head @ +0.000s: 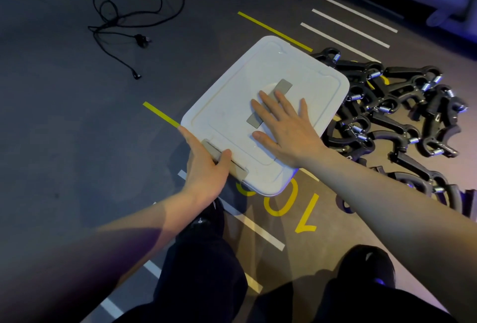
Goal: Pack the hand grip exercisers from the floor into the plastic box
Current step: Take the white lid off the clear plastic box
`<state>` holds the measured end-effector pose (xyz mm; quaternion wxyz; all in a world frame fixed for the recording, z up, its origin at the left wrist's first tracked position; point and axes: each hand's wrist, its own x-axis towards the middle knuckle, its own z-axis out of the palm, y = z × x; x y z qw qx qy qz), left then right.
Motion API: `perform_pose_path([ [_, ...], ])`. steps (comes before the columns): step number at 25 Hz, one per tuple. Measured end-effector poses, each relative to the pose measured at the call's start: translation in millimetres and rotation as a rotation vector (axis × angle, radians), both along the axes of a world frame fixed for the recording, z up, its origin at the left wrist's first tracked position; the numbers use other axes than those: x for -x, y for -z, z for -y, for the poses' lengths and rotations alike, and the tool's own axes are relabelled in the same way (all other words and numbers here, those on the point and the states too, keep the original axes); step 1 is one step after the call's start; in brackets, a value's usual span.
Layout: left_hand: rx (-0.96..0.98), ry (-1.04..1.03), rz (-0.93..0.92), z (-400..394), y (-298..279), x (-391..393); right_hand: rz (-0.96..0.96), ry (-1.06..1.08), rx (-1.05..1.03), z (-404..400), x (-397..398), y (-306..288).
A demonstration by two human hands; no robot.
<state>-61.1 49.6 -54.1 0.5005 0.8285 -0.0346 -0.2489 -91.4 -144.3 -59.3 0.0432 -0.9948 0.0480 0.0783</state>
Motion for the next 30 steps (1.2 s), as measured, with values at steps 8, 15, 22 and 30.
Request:
perform_pose_path([
  [8, -0.065, 0.048, 0.036, 5.4, -1.2, 0.9, -0.01, -0.013, -0.045, 0.0, -0.6, -1.5],
  [15, -0.199, 0.244, 0.231, -25.9, 4.3, -4.0, 0.005, -0.036, -0.062, 3.4, -2.7, -4.4],
  [22, -0.449, 0.177, 0.475, 5.1, -0.6, -29.5, 0.175, -0.445, 0.183, 42.3, -33.9, -19.4],
  [30, -0.681, 0.394, 0.601, 30.5, -3.2, -58.9, 0.29, -0.954, 0.602, 62.8, -65.5, -32.3],
])
